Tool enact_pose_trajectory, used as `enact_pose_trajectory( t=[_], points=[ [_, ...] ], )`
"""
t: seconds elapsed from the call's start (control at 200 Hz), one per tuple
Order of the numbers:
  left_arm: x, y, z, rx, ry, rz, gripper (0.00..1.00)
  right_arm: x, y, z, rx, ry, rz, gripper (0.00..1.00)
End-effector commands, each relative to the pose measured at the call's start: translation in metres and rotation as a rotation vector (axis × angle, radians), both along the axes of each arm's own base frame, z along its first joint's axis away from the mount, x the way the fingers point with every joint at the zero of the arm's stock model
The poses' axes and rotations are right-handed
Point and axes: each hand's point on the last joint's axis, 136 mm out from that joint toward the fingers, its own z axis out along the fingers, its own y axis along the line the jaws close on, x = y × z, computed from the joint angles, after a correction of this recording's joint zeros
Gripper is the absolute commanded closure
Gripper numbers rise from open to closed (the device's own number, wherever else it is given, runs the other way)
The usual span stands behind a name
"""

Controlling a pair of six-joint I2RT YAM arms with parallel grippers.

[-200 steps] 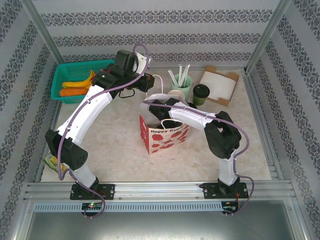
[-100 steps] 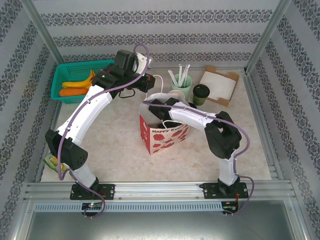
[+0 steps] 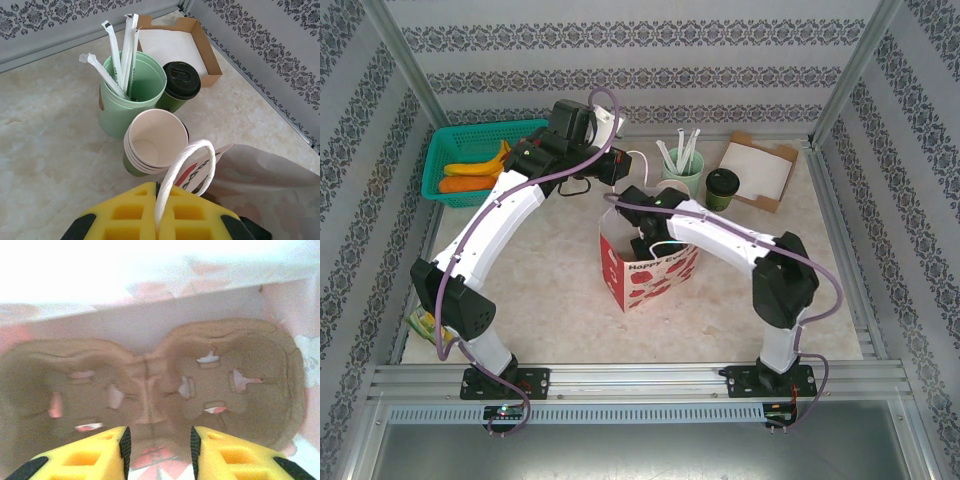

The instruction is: Pack the takeout coffee

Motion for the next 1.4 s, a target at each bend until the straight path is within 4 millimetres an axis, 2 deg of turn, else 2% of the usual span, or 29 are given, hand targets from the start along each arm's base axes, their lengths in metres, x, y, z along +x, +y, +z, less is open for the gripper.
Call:
enact_pose_trajectory(
  t=[0.0, 0.345, 0.55, 0.669, 0.684, 0.689, 0.894, 1.009, 1.149, 1.299, 1.394],
  points=[
    [0.001, 0.002, 0.001, 0.001, -0.015, -0.022, 1.00, 0.005, 0.015, 0.042, 0.122, -0.083, 0.050, 0.58],
    [-0.003, 0.001, 0.002, -0.006, -0.011, -0.039, 1.00, 0.022, 0.034, 0.123, 0.384, -0.294, 0.039, 0.48],
    [-0.005, 0.001, 0.001, 0.000, -0.011, -0.047, 1.00, 0.025, 0.030, 0.154, 0.482, -0.370, 0.076, 0.39],
    [-0.006, 0.001, 0.000, 0.003, -0.013, -0.052, 1.00, 0.025, 0.025, 0.169, 0.522, -0.434, 0.124, 0.17],
    [-0.006, 0.001, 0.000, 0.003, -0.014, -0.054, 1.00, 0.025, 0.025, 0.171, 0.527, -0.443, 0.131, 0.10],
    [-0.006, 0.001, 0.000, 0.003, -0.014, -0.054, 1.00, 0.025, 0.024, 0.174, 0.531, -0.451, 0.137, 0.04],
    [-0.007, 0.000, 0.001, 0.002, -0.020, -0.065, 1.00, 0.027, 0.016, 0.208, 0.573, -0.599, 0.286, 0.02],
    [-0.009, 0.001, 0.001, 0.007, -0.027, -0.075, 1.00, 0.038, 0.002, 0.214, 0.556, -0.664, 0.348, 0.02],
    [-0.011, -0.002, 0.002, -0.007, -0.035, -0.092, 1.00, 0.056, -0.012, 0.209, 0.519, -0.683, 0.433, 0.04],
    [-0.012, -0.004, 0.005, -0.013, -0.042, -0.107, 1.00, 0.062, -0.015, 0.205, 0.521, -0.667, 0.627, 0.02],
    [-0.011, -0.003, 0.006, -0.012, -0.046, -0.104, 1.00, 0.067, -0.013, 0.201, 0.555, -0.672, 0.690, 0.04]
  ],
)
